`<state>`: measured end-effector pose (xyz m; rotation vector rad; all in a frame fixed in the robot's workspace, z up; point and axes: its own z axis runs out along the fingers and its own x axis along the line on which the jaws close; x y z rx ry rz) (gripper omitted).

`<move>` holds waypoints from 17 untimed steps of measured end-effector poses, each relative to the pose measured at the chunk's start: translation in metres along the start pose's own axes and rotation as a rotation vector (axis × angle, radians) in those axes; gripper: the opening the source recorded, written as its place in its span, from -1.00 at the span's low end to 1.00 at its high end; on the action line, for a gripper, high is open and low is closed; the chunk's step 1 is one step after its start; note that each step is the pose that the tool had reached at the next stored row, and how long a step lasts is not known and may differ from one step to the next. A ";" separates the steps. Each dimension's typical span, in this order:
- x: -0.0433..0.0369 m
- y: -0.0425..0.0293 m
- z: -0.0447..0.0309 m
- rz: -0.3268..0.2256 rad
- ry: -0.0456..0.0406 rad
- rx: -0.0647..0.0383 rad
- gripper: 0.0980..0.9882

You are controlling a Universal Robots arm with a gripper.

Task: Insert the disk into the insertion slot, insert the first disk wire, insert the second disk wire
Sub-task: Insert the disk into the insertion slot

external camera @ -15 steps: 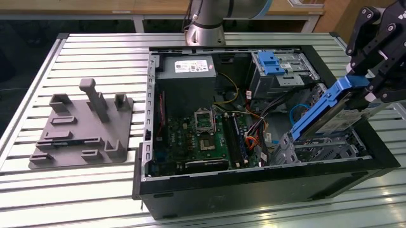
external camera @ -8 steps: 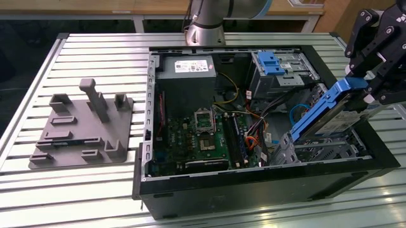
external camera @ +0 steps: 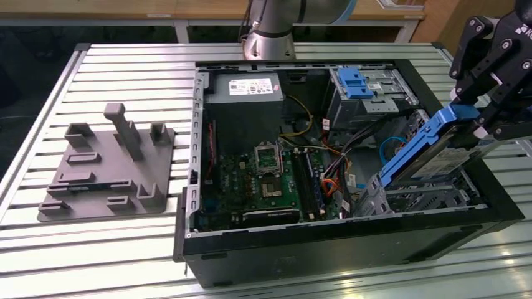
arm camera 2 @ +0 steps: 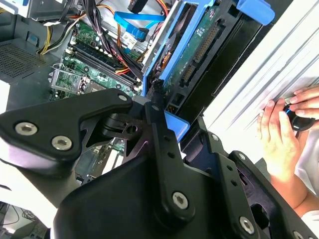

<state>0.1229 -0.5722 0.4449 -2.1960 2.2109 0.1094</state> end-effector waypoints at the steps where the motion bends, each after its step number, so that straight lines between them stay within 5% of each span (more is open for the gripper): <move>1: 0.0000 0.0000 0.0005 0.000 0.0000 0.000 -0.40; 17: 0.0007 -0.0003 0.0100 0.000 0.0000 -0.002 -0.40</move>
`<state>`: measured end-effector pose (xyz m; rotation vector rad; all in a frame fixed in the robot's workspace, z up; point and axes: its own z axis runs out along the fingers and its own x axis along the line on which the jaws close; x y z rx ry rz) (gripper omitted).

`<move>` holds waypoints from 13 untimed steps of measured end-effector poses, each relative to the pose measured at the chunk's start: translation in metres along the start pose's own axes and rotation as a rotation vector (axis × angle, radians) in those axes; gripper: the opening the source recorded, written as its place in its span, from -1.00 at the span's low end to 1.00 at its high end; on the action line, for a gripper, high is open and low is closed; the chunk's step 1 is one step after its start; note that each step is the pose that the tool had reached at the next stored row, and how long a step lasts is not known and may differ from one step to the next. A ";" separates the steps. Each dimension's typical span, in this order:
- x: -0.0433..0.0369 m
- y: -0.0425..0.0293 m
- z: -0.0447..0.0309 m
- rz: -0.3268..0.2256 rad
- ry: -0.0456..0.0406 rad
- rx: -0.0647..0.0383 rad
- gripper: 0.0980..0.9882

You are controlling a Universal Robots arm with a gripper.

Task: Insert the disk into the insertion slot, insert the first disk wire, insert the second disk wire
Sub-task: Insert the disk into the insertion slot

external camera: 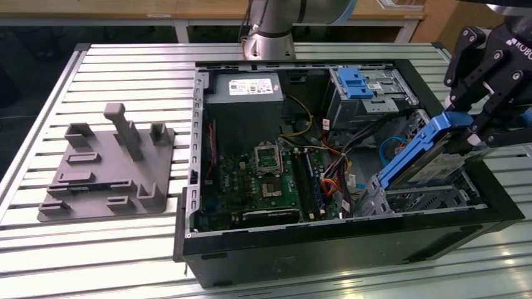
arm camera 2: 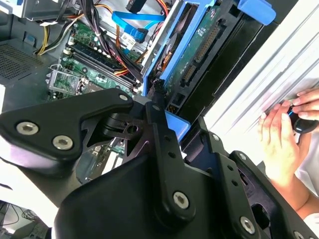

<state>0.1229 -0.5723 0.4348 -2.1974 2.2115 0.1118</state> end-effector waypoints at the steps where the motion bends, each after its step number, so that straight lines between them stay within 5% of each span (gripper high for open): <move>1: 0.0000 0.0000 0.0007 0.000 0.0000 0.000 -0.40; 13: 0.0013 -0.0004 0.0114 -0.001 0.0002 0.000 -0.40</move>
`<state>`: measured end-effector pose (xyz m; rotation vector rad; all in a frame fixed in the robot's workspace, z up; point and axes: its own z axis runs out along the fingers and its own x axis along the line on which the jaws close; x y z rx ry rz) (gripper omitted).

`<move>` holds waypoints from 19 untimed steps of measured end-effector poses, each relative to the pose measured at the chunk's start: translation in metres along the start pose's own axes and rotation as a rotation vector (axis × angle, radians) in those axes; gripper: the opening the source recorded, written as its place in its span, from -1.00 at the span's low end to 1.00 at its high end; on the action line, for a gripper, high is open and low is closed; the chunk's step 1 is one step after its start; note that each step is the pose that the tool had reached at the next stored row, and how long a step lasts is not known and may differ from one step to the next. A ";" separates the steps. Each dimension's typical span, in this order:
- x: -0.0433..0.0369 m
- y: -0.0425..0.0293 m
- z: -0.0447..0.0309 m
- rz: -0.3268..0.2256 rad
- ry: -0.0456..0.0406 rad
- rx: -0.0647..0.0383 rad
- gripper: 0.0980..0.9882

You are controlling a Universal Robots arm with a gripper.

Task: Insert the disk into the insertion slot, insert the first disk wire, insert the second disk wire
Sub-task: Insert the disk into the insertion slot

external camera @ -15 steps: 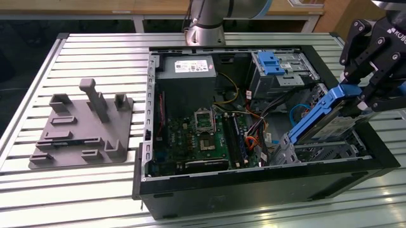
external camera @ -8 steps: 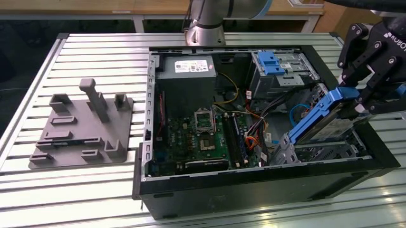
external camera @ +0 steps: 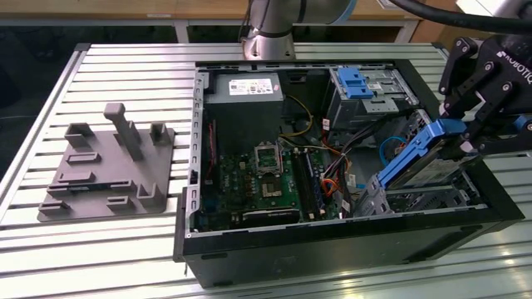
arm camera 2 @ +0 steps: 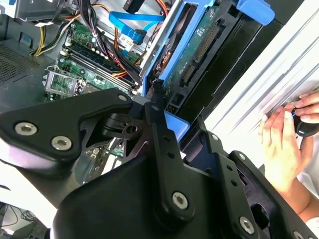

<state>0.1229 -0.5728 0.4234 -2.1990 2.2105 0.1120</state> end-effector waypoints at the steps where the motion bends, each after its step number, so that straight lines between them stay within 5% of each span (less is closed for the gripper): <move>1: 0.0001 0.0000 0.0011 0.000 0.0000 0.000 -0.40; 11: 0.0007 -0.0004 0.0091 0.000 0.0000 0.000 -0.38; 16: 0.0006 -0.0004 0.0092 -0.001 -0.0001 -0.001 0.03; 19: 0.0006 -0.0004 0.0092 -0.001 -0.0001 -0.001 0.03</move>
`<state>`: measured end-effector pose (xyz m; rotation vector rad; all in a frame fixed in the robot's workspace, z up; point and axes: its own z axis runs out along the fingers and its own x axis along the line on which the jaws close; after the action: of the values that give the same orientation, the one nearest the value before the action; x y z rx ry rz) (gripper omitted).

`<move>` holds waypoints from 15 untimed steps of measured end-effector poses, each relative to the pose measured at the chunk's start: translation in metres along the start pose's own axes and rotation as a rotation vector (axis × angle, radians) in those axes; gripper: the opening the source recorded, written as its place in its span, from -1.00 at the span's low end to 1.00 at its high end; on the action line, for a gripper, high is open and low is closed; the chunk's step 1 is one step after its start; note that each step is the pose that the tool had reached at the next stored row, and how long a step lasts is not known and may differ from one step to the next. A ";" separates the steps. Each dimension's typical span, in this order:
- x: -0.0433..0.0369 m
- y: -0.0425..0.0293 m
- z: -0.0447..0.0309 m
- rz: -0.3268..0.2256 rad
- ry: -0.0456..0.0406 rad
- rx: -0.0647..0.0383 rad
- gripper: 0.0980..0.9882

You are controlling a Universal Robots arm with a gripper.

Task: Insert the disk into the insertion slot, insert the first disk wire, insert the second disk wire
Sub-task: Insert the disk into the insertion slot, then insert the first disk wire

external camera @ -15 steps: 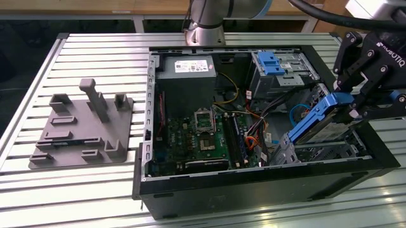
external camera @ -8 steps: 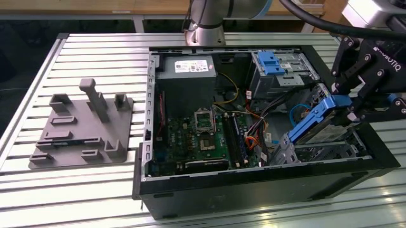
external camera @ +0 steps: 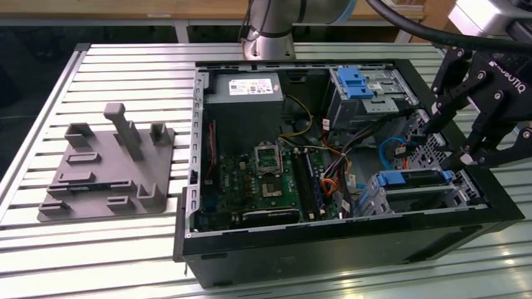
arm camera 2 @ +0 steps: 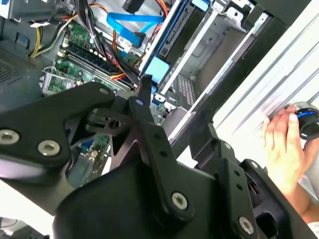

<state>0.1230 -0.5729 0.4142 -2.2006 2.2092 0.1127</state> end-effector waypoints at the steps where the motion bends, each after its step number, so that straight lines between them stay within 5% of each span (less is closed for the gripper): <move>1: 0.0000 0.0000 0.0000 0.000 0.0001 0.000 0.03; 15: -0.0001 0.0001 0.0000 -0.003 0.0005 0.000 0.03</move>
<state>0.1229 -0.5728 0.4142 -2.2044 2.2060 0.1124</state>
